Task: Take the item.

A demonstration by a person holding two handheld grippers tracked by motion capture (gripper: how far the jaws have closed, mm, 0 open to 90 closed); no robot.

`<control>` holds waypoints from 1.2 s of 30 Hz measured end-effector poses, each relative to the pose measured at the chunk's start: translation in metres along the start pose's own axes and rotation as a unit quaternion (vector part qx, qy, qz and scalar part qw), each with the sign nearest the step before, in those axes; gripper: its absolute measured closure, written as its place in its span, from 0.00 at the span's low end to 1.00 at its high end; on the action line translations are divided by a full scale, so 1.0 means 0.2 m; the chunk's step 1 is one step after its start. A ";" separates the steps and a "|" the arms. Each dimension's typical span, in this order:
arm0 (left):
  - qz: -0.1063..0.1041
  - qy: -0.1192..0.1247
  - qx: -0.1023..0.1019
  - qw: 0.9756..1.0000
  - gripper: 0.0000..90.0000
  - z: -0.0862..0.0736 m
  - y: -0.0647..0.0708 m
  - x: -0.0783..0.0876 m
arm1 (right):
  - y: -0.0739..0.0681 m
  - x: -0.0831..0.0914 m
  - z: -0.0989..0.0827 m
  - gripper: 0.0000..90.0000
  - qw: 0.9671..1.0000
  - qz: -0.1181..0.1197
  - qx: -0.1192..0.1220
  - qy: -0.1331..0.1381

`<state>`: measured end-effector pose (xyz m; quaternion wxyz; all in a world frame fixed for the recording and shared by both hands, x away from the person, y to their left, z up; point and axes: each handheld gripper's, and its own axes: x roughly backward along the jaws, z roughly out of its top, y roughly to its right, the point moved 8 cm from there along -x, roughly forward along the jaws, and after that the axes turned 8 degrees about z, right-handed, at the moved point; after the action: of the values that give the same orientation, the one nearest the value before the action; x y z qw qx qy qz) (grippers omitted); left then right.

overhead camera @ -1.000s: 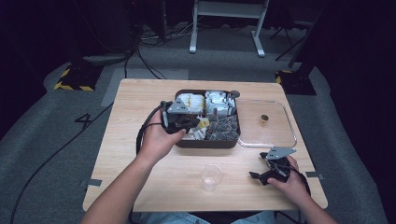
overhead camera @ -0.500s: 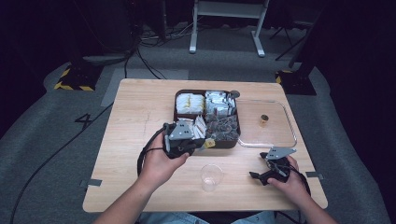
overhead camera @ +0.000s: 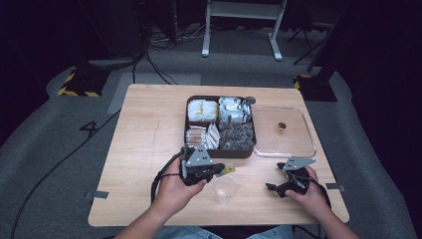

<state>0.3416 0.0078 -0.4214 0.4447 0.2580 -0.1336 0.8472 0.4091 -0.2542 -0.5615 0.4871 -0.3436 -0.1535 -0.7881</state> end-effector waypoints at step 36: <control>-0.061 -0.018 0.019 0.998 0.80 -0.12 0.11 -0.11 | 0.00 0.00 0.00 0.03 1.000 0.000 0.000 0.000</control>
<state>0.3255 -0.0082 -0.4533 0.4883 0.2890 -0.1094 0.8162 0.4091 -0.2542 -0.5615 0.4872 -0.3435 -0.1535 -0.7880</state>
